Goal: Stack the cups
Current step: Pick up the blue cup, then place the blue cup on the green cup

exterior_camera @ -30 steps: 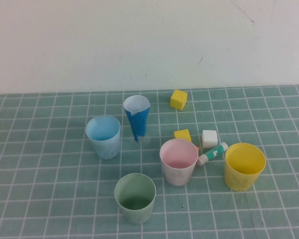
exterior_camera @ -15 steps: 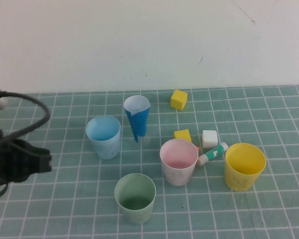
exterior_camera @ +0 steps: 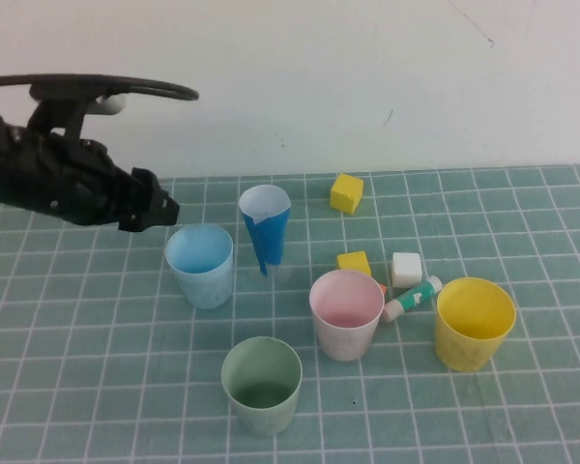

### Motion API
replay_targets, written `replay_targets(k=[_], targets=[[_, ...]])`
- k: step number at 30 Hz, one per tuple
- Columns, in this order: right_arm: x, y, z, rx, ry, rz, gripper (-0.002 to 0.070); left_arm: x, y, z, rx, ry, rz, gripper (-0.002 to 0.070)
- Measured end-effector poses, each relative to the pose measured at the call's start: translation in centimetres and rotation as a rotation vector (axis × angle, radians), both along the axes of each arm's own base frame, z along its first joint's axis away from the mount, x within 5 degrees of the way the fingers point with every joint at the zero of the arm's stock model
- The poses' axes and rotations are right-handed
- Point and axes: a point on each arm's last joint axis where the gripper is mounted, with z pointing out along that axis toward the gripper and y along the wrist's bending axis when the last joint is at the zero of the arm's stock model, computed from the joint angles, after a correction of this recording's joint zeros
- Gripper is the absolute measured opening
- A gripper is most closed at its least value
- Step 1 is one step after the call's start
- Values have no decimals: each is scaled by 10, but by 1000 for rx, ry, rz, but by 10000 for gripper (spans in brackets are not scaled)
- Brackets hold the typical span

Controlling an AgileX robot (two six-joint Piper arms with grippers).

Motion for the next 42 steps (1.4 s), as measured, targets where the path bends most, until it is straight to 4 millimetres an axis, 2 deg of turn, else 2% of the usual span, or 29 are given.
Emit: replay_targets(k=[2,5,9,13,17,23,26,31,37,42], targets=[[0,0,0,-3,-2,5,-3,16,-1,-6,14,3,-10,467],[1,0,0,-4,-7,6,-3,40,-2,-22,54,13,-40,509],[1,0,-2,-6,-2,8,-3,66,-3,-51,81,61,-55,522],[1,0,-3,-8,1,9,-2,82,-5,-74,77,114,-52,505],[1,0,-3,-7,0,10,-3,89,-5,-90,95,155,-71,368],[1,0,-3,-5,0,10,-3,88,-6,-106,96,222,-92,86],[1,0,-2,-3,-1,10,-3,86,-7,-107,94,243,-107,28],[1,0,-2,-1,-4,9,-3,78,-8,-87,88,249,-142,15],[1,0,-2,-1,-4,9,-3,51,-8,-21,69,168,-166,15],[1,0,-2,-1,-4,9,-3,12,-9,30,30,181,-197,15]])
